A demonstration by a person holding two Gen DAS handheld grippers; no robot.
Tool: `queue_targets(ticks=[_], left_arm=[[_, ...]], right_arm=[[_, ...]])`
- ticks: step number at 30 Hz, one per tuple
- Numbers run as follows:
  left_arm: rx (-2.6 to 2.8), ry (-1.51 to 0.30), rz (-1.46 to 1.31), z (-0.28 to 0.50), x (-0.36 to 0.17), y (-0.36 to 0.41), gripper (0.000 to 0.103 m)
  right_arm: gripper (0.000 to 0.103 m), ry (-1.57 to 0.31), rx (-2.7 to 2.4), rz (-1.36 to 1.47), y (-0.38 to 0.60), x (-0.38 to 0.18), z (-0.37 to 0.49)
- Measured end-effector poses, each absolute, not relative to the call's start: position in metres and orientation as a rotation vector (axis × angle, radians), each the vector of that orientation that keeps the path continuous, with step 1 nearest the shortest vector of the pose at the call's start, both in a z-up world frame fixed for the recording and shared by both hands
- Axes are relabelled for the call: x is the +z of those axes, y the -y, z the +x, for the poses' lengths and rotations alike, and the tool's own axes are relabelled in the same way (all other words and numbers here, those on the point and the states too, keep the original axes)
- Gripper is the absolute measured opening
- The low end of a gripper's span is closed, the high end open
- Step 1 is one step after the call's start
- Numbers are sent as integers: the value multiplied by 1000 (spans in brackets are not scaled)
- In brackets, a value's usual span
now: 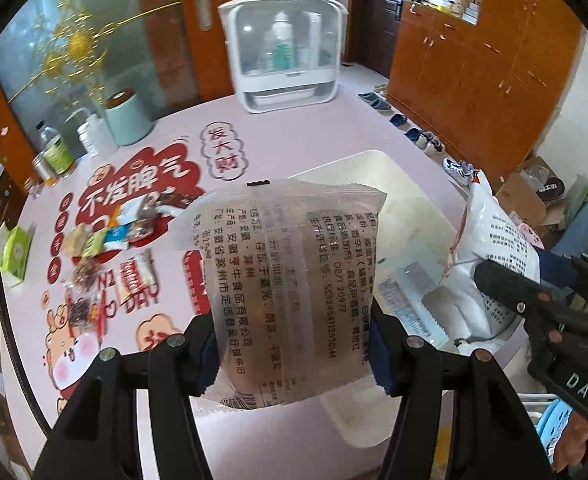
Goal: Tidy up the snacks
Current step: 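Lift the clear bags into the white tray and open both grippers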
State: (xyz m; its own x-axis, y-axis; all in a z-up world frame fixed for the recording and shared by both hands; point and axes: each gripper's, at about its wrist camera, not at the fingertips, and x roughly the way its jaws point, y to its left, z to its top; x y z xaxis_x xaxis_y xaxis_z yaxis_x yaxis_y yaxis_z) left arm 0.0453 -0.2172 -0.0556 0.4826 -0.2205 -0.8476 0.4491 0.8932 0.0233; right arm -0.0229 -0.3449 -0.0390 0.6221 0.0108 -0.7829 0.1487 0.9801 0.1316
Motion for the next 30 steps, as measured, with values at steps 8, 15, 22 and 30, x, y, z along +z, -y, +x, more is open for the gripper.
queue_targets(ticks=[8, 15, 22, 30], left_arm=[[-419, -987, 284, 58, -60, 260, 59], [-409, -970, 287, 69, -59, 270, 86], [-366, -938, 284, 70, -50, 257, 96], [-346, -909, 281, 63, -41, 243, 97]], right_arm=[[50, -922, -107, 222, 375, -51, -19], [52, -941, -94, 249, 386, -61, -8], [80, -927, -121, 326, 395, -66, -8], [81, -914, -114, 323, 388, -63, -11]])
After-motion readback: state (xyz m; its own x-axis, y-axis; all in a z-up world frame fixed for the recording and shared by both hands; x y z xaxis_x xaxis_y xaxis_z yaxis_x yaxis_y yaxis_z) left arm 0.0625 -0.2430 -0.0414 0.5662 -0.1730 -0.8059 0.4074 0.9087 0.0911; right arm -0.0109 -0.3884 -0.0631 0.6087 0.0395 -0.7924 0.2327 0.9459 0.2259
